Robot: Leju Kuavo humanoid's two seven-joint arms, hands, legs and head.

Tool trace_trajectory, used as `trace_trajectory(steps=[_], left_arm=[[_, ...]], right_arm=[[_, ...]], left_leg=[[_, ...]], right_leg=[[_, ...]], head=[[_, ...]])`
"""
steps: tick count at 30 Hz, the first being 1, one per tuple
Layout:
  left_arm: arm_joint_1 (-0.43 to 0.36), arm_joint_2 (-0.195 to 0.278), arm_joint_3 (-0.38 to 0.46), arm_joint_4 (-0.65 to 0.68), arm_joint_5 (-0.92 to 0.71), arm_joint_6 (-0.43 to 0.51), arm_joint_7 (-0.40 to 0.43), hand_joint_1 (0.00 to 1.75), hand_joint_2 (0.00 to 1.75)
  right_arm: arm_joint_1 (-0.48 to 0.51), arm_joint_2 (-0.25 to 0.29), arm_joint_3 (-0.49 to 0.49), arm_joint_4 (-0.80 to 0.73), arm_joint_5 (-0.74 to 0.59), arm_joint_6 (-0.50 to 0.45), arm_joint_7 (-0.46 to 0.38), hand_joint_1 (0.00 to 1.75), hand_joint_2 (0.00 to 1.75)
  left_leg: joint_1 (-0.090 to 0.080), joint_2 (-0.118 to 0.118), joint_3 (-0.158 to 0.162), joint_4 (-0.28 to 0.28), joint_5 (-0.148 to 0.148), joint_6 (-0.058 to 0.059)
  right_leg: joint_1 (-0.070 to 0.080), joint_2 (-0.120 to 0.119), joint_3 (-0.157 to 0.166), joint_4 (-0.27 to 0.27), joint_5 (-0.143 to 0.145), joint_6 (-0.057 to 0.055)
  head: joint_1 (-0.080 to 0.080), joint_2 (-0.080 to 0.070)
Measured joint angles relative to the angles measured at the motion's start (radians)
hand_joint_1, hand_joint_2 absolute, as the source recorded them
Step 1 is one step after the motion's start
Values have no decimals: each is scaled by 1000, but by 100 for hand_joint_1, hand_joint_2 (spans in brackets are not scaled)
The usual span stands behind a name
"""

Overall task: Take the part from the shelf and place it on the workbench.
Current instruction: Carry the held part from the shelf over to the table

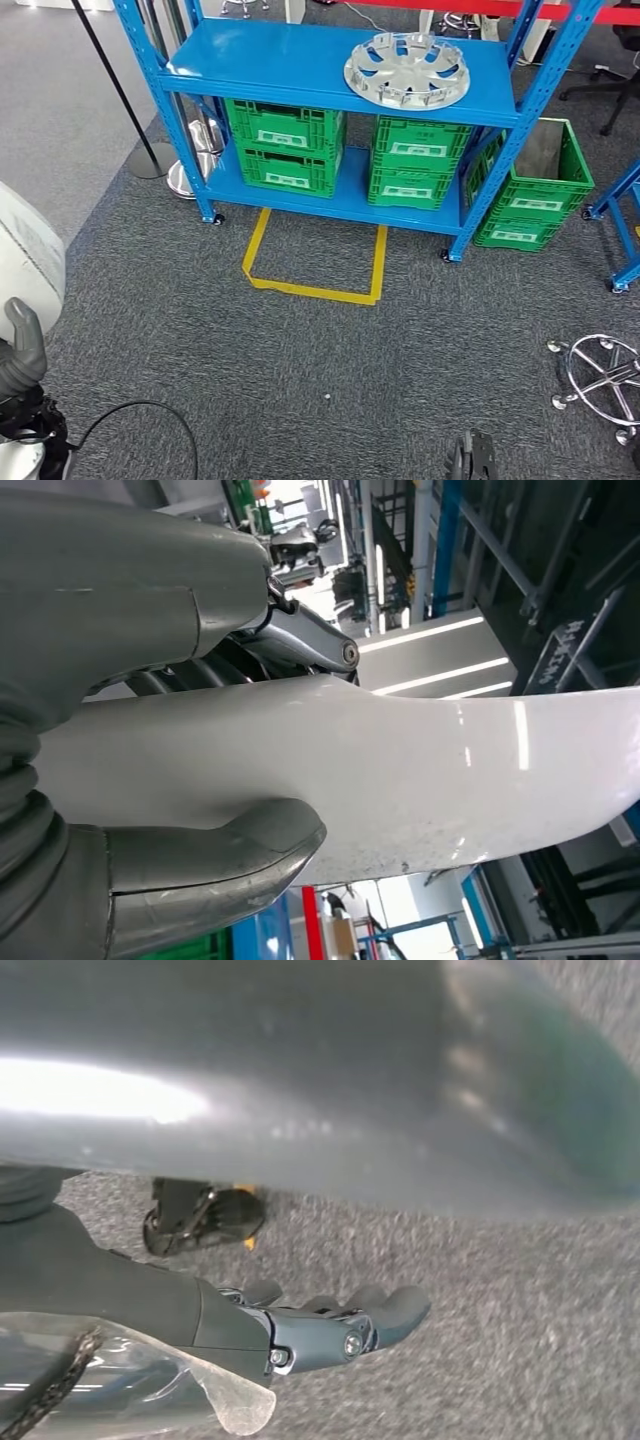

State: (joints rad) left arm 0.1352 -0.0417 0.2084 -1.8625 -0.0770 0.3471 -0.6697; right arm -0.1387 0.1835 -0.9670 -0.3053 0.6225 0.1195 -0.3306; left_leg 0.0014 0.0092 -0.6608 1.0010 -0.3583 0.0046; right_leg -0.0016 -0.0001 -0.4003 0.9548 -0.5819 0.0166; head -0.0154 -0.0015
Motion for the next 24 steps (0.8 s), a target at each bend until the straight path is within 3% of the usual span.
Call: trace_trajectory(steps=[2, 3, 4, 6, 7, 8, 9, 11, 13, 15, 17, 18, 20, 22, 23, 24], left_arm=[[-1, 0, 0, 0, -4, 1, 1, 175, 175], [0, 0, 1, 0, -5, 1, 3, 175, 175], [0, 0, 2, 0, -6, 2, 6, 175, 175], [-1, 1, 5, 0, -6, 3, 14, 175, 175], [-1, 1, 6, 0, -6, 4, 17, 175, 175], [-2, 1, 7, 0, -7, 5, 20, 175, 175], [-2, 2, 7, 1, -7, 6, 22, 175, 175], [-3, 3, 8, 1, -7, 6, 27, 175, 175], [-9, 3, 8, 1, -7, 6, 31, 175, 175], [-17, 4, 8, 1, -6, 4, 36, 175, 175], [-22, 4, 8, 2, -5, 1, 45, 175, 175], [-23, 5, 8, 2, -5, 0, 49, 175, 175], [-27, 5, 8, 4, -4, -1, 53, 175, 175], [-31, 5, 8, 4, -4, -1, 54, 175, 175], [-33, 5, 8, 5, -5, -1, 55, 175, 175], [-34, 5, 8, 5, -5, -1, 56, 175, 175]], right_arm=[[0, 0, 4, 0, -6, -1, 4, 0, 0], [2, 0, 6, 0, -10, -2, 7, 0, 0], [2, 0, 8, 0, -14, -3, 10, 0, 0], [2, 0, 13, -1, -23, -5, 16, 0, 0], [1, 0, 16, -1, -28, -5, 18, 0, 0], [1, 0, 19, -1, -32, -5, 21, 0, 0], [1, 0, 21, -1, -37, -5, 22, 0, 0], [1, 0, 23, -1, -44, -6, 25, 0, 0], [1, 0, 27, -1, -50, -6, 27, 0, 0], [-1, 0, 33, -2, -55, -8, 29, 0, 0], [1, 0, 39, -2, -60, -10, 32, 0, 0], [2, 0, 42, -2, -63, -11, 33, 0, 0], [5, 0, 46, -2, -68, -12, 34, 0, 0], [4, 0, 49, -2, -72, -13, 34, 0, 0], [4, 0, 51, -2, -73, -14, 35, 0, 0], [4, 0, 53, -2, -74, -14, 36, 0, 0]], left_leg=[[3, 0, -10, 1, 8, -12], [4, -2, -15, 13, -15, -17], [5, -3, -22, 44, -60, -22], [8, -4, -36, 163, -175, -29], [9, -4, -41, 230, -208, -31], [9, -4, -39, 281, -213, -33], [9, -4, -28, 303, -193, -33], [9, -5, 39, 248, -137, -29], [7, -7, 140, 107, -145, -19], [2, -8, 189, 15, -179, -9], [1, -6, 178, -2, -174, 5], [2, -5, 168, -5, -165, 13], [5, -2, 147, -7, -143, 27], [4, -2, 122, -7, -122, 31], [4, -1, 109, -6, -112, 31], [4, -1, 96, -6, -102, 29]], right_leg=[[-1, -2, -17, -7, 8, -7], [-2, -4, -27, -5, 18, -14], [-3, -8, -40, -5, 31, -21], [0, -11, -65, -1, 55, -31], [2, -12, -80, 3, 68, -33], [3, -13, -96, 9, 79, -33], [3, -13, -115, 17, 90, -32], [4, -14, -157, 37, 106, -29], [6, -13, -188, 55, 120, -22], [7, -12, -206, 61, 136, -11], [5, -11, -220, 63, 147, 0], [3, -9, -230, 71, 134, 6], [0, -4, -258, 138, 57, 14], [-1, -3, -294, 260, -23, 19], [-1, -3, -304, 311, -30, 20], [-1, -3, -301, 336, -13, 21]], head=[[-1, 0], [-1, 0], [-2, 0], [-4, 0], [-4, 0], [-4, 0], [-4, 0], [-5, 0], [-4, 0], [-4, 0], [-4, 0], [-3, 0], [0, 0], [2, 0], [2, 0], [2, 0]])
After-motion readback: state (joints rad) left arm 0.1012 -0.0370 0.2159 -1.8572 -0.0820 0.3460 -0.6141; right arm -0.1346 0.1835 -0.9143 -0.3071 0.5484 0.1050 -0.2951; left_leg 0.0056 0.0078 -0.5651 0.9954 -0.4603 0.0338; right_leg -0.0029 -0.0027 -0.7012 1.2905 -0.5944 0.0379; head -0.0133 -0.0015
